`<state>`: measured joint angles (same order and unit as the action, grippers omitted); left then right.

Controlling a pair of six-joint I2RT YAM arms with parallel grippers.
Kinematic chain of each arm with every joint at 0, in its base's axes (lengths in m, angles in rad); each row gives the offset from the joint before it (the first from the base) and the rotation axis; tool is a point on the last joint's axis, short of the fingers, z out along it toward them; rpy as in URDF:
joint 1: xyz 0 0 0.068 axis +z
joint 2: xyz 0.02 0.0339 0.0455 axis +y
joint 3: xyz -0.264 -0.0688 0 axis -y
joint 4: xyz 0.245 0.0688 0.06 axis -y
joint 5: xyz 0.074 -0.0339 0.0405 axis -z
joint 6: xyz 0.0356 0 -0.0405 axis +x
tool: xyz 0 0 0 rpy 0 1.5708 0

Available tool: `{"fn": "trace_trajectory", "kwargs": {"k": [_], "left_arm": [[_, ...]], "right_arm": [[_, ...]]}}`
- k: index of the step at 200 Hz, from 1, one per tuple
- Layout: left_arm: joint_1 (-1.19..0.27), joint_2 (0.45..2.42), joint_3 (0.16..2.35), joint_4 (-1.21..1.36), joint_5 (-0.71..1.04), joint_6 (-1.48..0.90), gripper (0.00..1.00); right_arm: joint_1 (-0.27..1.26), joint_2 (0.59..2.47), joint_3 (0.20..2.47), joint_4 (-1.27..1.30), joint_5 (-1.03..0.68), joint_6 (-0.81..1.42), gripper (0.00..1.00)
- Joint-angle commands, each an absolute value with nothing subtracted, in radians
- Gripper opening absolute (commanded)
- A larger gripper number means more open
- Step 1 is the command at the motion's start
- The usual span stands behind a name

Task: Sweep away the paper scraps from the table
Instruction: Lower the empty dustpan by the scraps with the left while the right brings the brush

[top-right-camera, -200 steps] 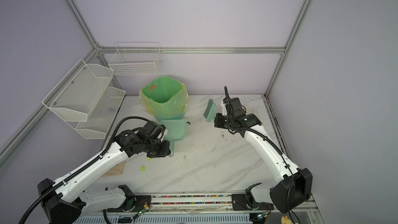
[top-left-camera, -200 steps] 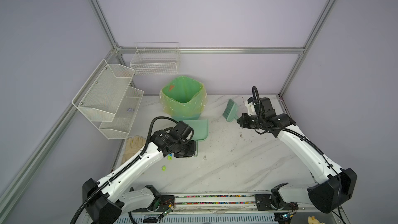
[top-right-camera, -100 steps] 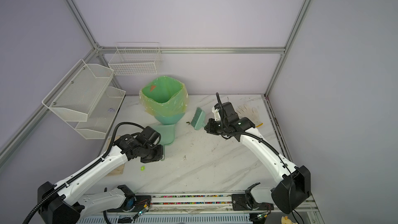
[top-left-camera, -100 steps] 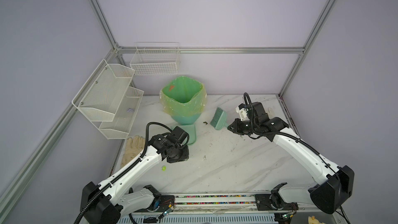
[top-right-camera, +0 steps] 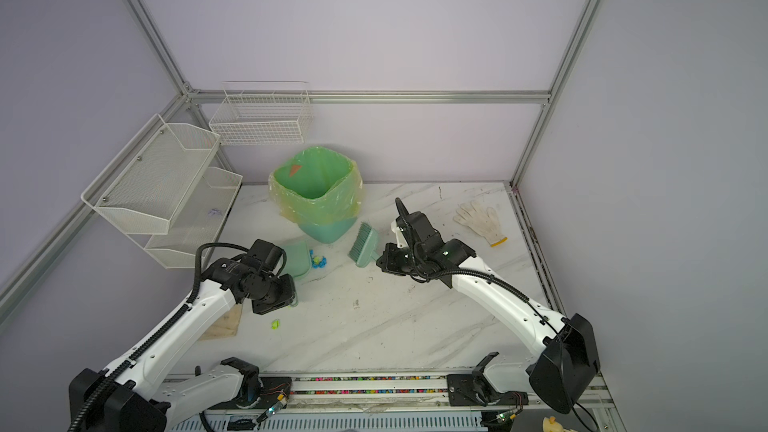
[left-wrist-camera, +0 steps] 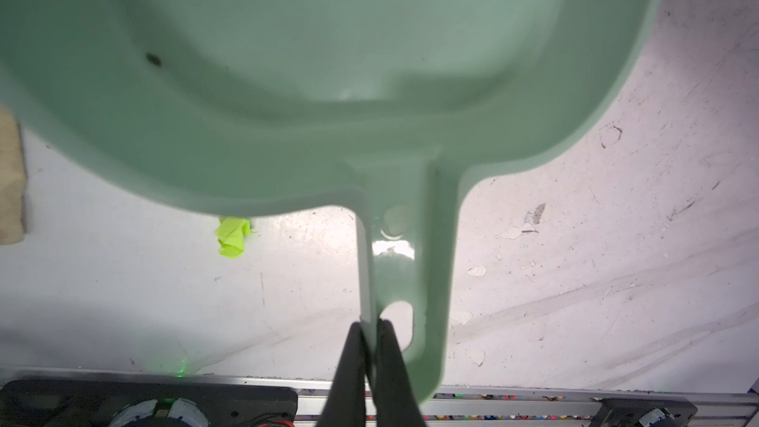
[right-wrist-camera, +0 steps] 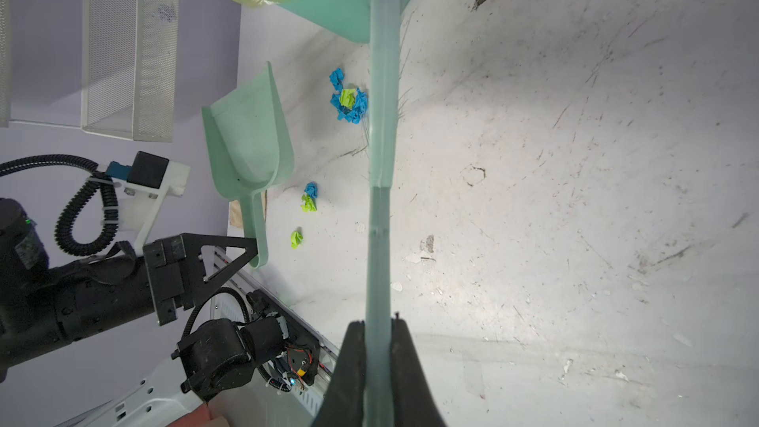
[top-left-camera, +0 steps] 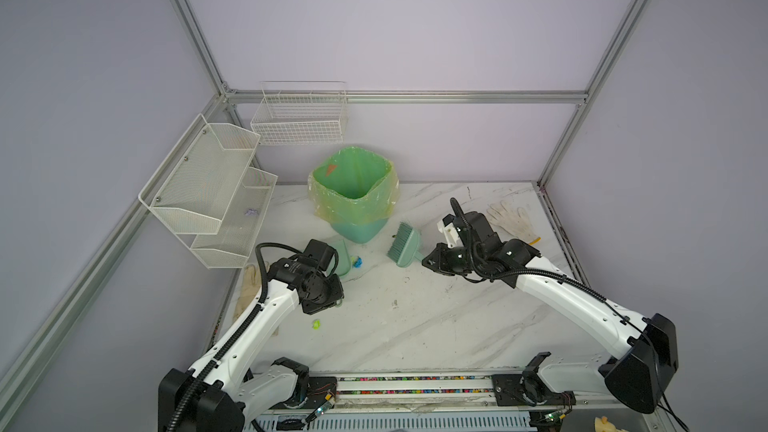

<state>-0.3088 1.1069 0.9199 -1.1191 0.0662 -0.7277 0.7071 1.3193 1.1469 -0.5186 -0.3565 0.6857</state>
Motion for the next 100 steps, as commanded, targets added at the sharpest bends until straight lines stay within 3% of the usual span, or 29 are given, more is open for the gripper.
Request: {"fn": "trace_trajectory", "kwargs": {"k": [1, 100], "left_arm": [[-0.263, 1.105, 0.946, -1.142, 0.067, -0.668, 0.00], [-0.037, 1.138, 0.986, -1.152, 0.090, -0.536, 0.00]], "right_arm": [[0.739, 1.321, 1.148, -0.431, -0.350, 0.749, 0.00], [0.882, 1.589, 1.254, -0.267, -0.411, 0.803, 0.00]]}}
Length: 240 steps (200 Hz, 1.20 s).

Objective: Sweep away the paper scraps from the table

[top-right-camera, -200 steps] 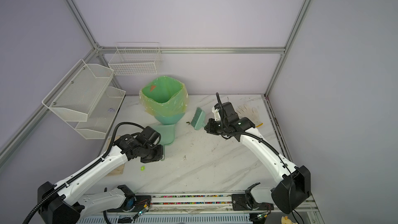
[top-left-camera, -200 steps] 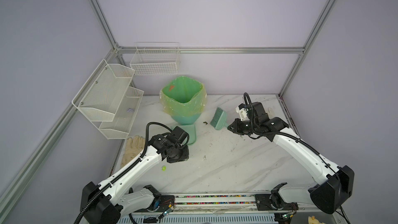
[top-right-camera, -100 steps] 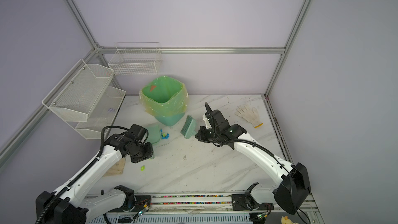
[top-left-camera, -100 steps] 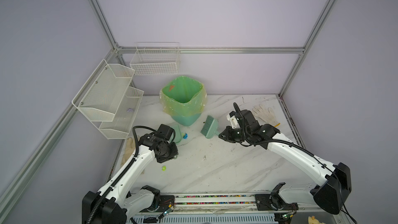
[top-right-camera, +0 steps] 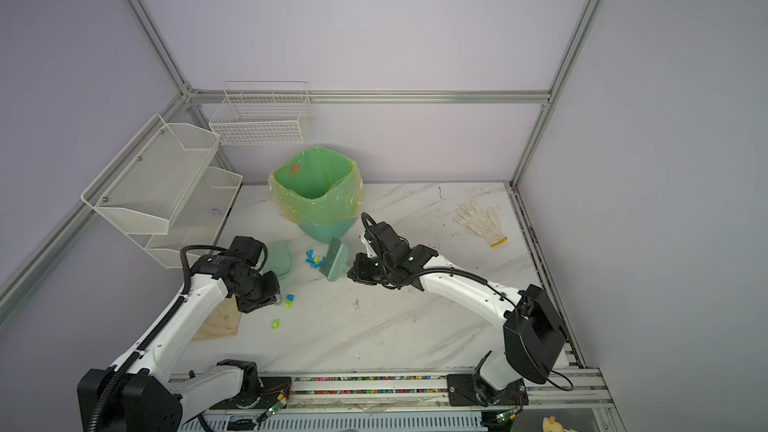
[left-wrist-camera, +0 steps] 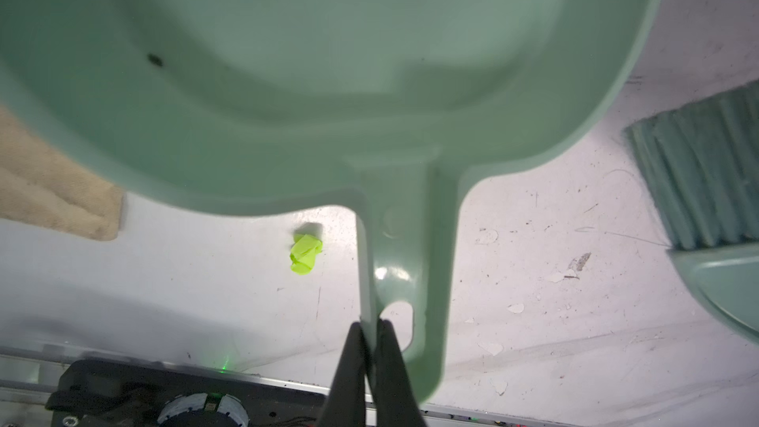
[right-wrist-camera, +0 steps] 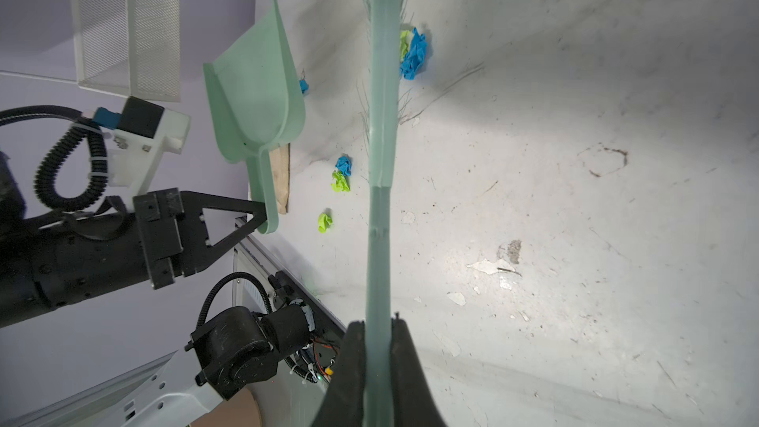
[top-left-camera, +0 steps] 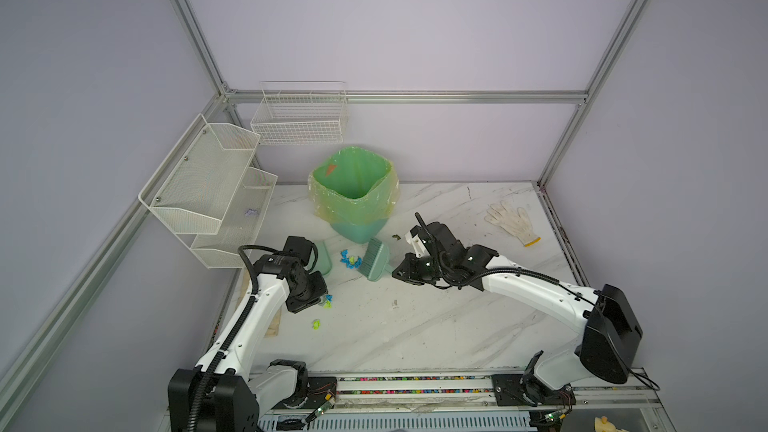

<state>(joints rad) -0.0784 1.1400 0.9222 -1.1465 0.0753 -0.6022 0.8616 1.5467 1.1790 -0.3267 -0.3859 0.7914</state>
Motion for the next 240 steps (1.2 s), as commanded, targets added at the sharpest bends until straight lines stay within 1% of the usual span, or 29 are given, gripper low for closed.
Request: {"fn": "trace_trajectory", "kwargs": {"k": [1, 62, 109, 133, 211, 240], "left_arm": [[-0.035, 1.138, 0.988, -1.152, 0.090, -0.536, 0.00], [0.034, 1.151, 1.012, -1.149, 0.102, -0.487, 0.00], [0.051, 1.142, 1.027, -1.165, 0.076, -0.453, 0.00], [0.053, 1.141, 1.025, -1.165, 0.094, -0.449, 0.00], [0.052, 1.118, 1.016, -1.172, 0.101, -0.433, 0.00], [0.053, 1.104, 1.012, -1.179, 0.103, -0.430, 0.00]], "right_arm": [[0.883, 1.592, 1.257, -0.267, -0.412, 0.801, 0.00], [0.894, 1.753, 1.370, -0.212, -0.473, 0.813, 0.00], [0.904, 1.873, 1.448, -0.167, -0.509, 0.839, 0.00], [0.904, 1.929, 1.493, -0.167, -0.526, 0.838, 0.00], [0.900, 2.042, 1.587, -0.147, -0.554, 0.870, 0.00], [0.886, 2.062, 1.584, -0.150, -0.566, 0.877, 0.00]]}}
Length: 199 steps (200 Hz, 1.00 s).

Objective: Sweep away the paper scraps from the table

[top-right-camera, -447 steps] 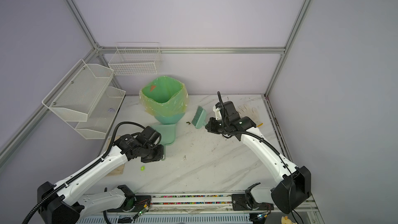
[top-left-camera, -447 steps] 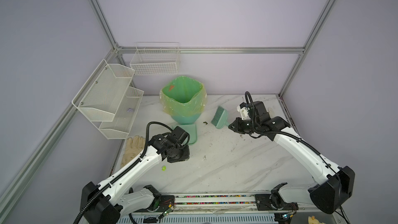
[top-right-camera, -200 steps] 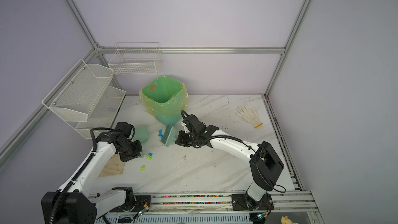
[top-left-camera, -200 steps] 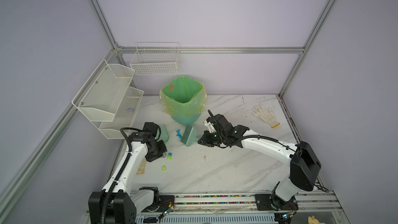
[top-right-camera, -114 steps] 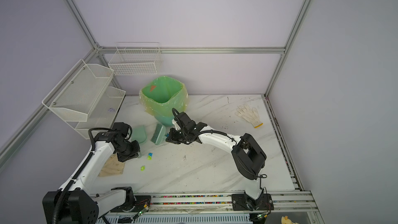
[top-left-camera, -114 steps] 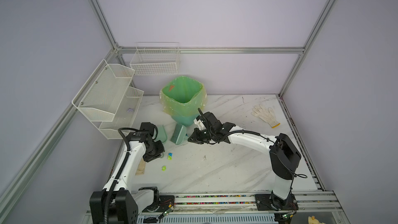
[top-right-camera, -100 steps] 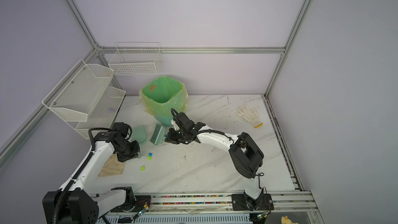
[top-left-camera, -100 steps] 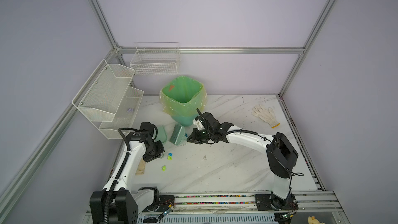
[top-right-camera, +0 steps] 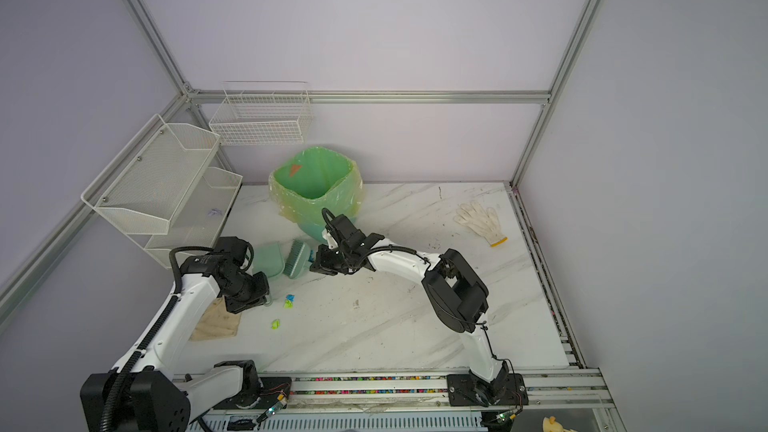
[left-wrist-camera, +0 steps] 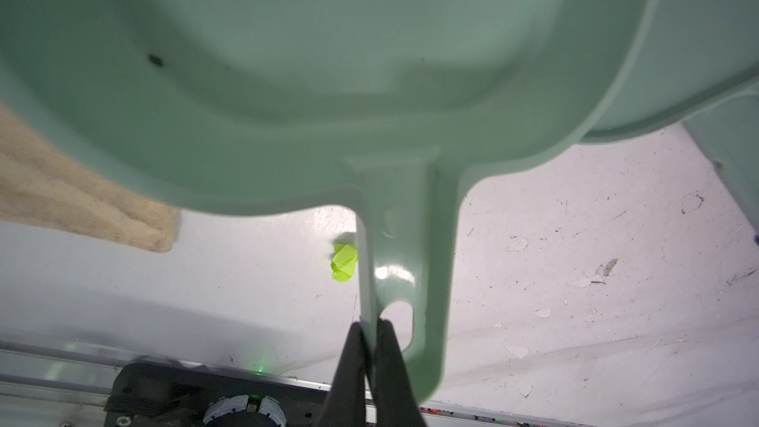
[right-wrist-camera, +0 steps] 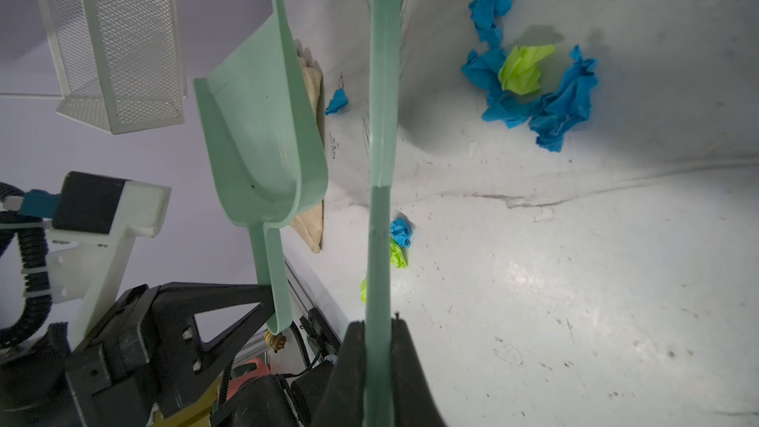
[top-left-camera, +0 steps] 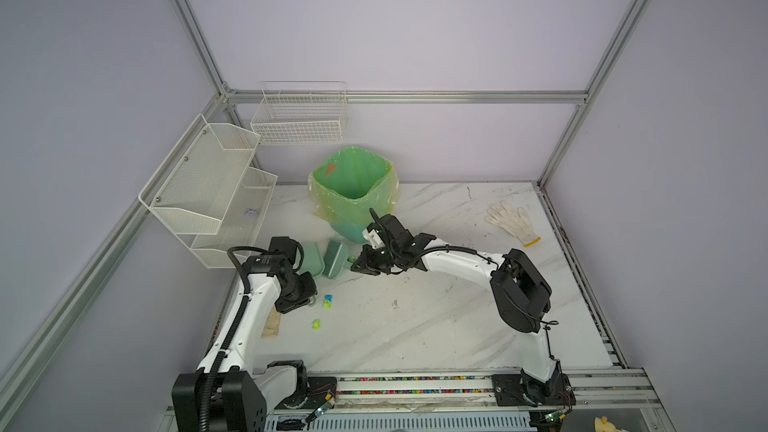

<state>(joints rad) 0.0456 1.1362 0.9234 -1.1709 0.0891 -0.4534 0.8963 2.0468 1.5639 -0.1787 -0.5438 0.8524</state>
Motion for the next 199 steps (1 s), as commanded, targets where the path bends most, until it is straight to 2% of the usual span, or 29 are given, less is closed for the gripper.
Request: {"fn": "trace_trajectory", "kwargs": {"k": [1, 133, 199], "left_arm": [[0.053, 1.103, 1.012, -1.179, 0.102, -0.429, 0.00], [0.025, 1.046, 0.976, -1.197, 0.180, -0.417, 0.00], [-0.187, 1.030, 0.952, -1.165, 0.146, -0.549, 0.00]], "right_arm": [[0.885, 2.062, 1.584, -0.149, -0.566, 0.878, 0.00], [0.695, 1.877, 1.283, -0.205, -0.587, 0.847, 0.00], [0.565, 1.650, 1.110, -0.361, -0.555, 0.750, 0.00]]}}
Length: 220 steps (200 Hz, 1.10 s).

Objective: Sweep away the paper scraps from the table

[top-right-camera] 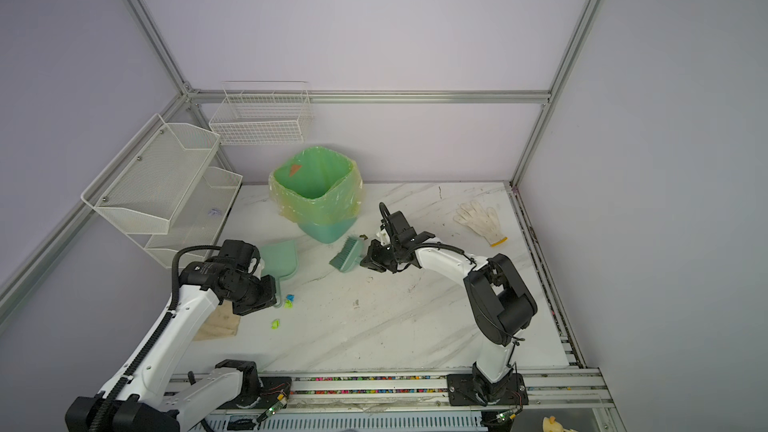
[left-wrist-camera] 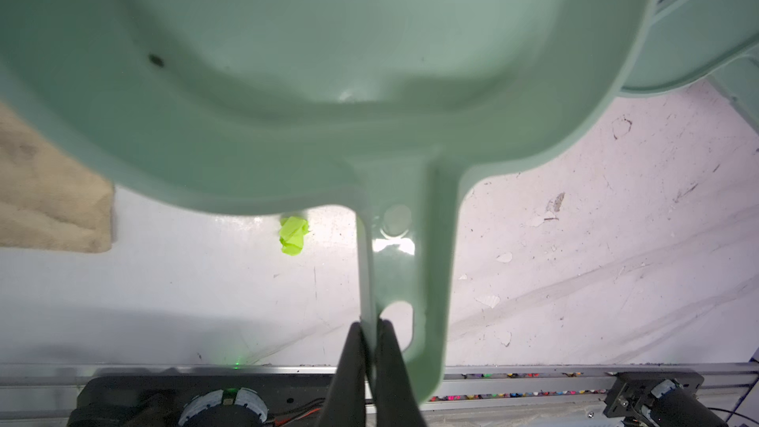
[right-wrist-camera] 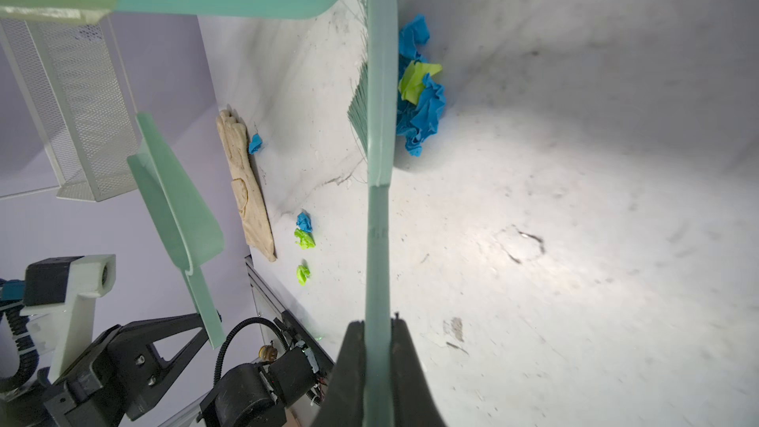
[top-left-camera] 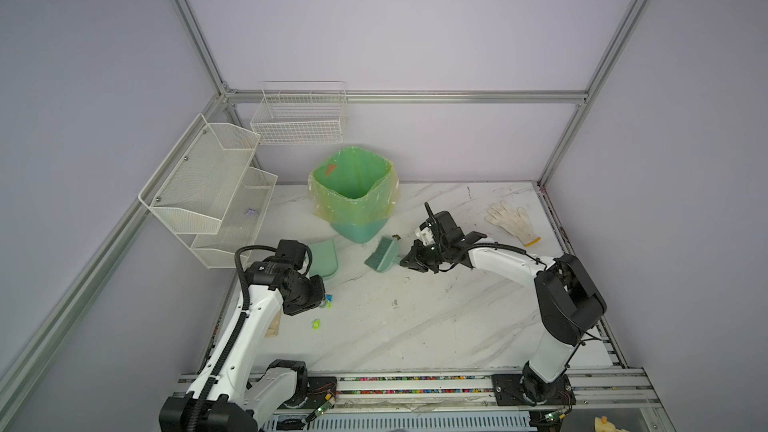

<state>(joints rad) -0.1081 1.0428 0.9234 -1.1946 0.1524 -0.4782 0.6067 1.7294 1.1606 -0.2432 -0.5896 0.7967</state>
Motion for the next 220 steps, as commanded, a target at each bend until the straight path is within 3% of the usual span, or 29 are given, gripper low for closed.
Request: {"fn": "trace_trajectory", "kwargs": {"k": [1, 70, 127, 220], "left_arm": [[-0.192, 1.030, 0.951, -1.163, 0.145, -0.554, 0.00], [-0.513, 1.144, 0.955, -1.052, 0.075, -0.730, 0.00], [-0.656, 1.246, 0.975, -0.983, 0.056, -0.784, 0.00], [-0.760, 1.308, 1.008, -0.955, 0.074, -0.786, 0.00]], "right_arm": [[0.563, 1.647, 1.107, -0.365, -0.555, 0.749, 0.00], [0.508, 1.461, 1.149, -0.544, -0.537, 0.695, 0.00], [0.470, 1.483, 1.328, -0.690, -0.518, 0.591, 0.00], [0.456, 1.583, 1.613, -0.966, -0.098, 0.272, 0.00]]}}
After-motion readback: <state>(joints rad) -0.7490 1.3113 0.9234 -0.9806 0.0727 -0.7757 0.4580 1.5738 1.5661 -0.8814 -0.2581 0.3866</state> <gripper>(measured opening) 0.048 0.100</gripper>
